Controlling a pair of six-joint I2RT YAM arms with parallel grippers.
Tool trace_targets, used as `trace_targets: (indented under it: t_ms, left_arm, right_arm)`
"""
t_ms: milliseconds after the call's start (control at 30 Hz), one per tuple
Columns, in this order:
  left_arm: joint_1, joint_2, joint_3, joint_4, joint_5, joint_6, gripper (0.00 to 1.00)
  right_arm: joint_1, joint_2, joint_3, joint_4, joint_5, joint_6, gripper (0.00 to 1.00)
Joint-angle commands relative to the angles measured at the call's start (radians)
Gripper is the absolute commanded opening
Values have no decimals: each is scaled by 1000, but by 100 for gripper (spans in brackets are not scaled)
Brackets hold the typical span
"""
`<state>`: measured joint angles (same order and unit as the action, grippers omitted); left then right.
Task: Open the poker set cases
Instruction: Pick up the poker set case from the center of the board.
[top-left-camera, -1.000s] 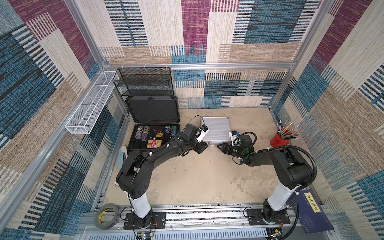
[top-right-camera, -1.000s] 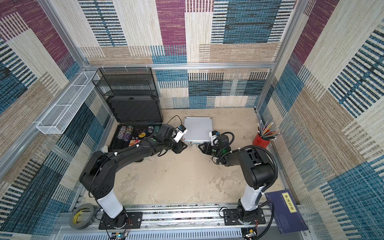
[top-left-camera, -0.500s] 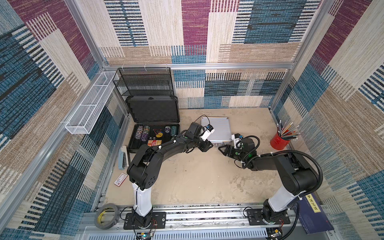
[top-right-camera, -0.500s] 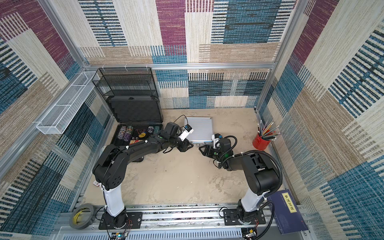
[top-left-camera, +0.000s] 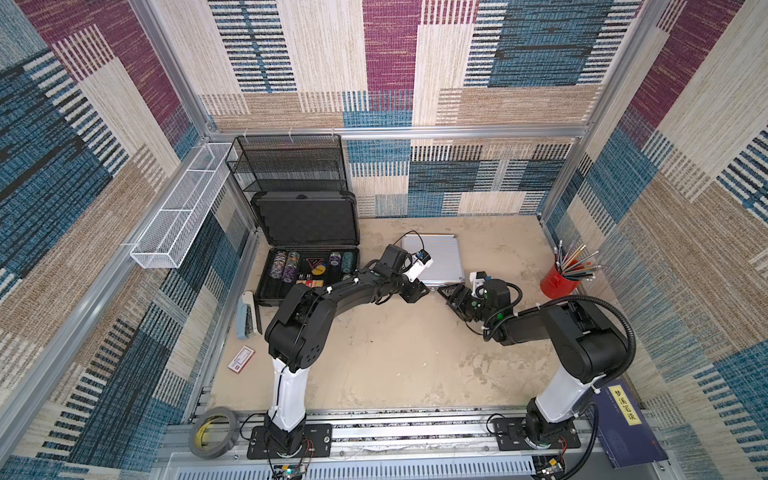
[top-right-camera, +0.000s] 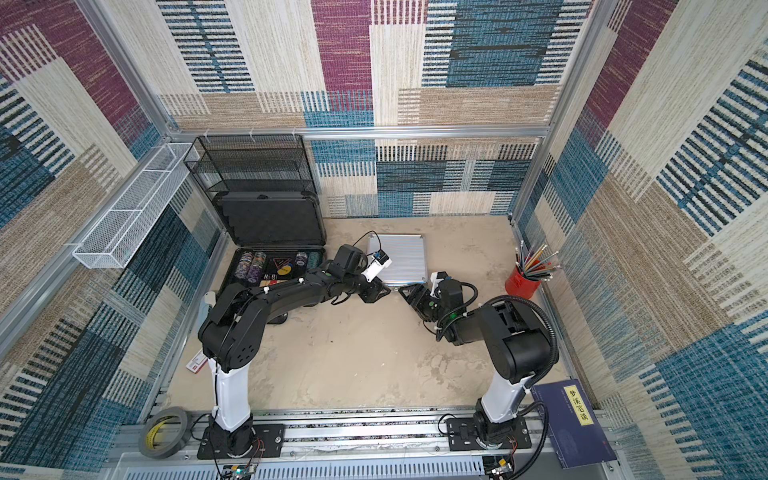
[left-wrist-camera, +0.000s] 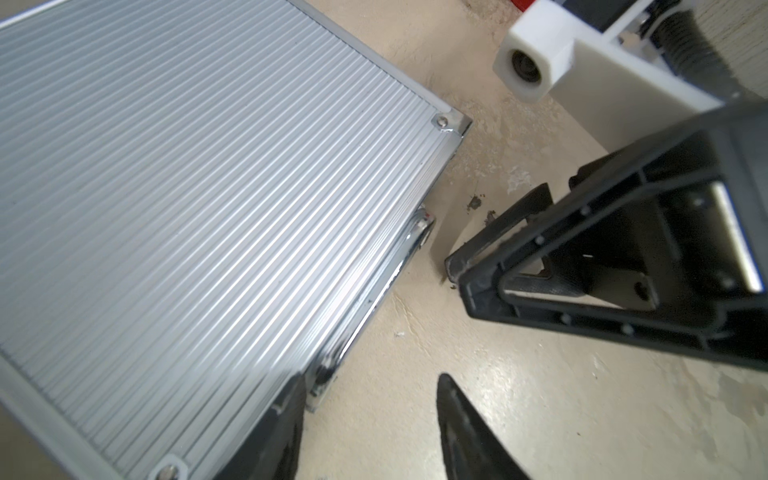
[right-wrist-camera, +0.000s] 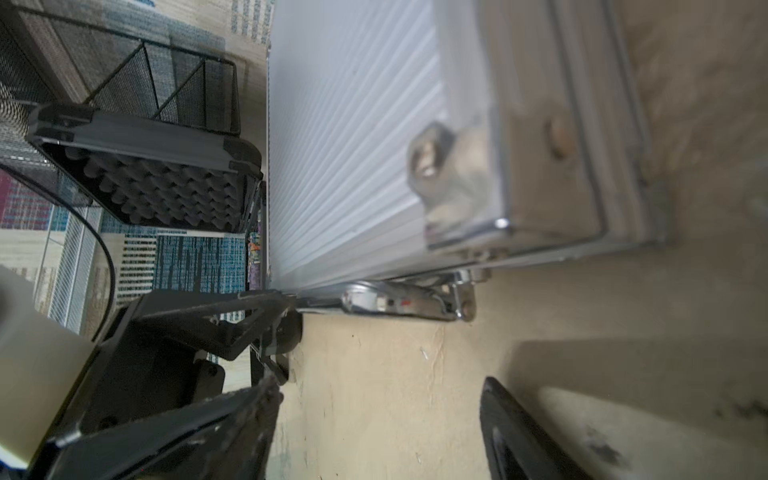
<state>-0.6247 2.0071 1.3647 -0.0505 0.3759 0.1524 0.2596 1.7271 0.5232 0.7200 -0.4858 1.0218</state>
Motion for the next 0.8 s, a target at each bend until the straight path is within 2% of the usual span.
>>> trace_targets:
  t_ms: [0,633,767]
  left_arm:
    - [-1,20,19,25,4,27,53]
    - [-1,35,10,30,42,1,52]
    - [-1,27,-11,35,64,-21,52]
  right_arm:
    - [1,10,10,58,43,121,75]
    - [0,86,34,72,100,275,56]
    - [1,75,21,104,100,284,59]
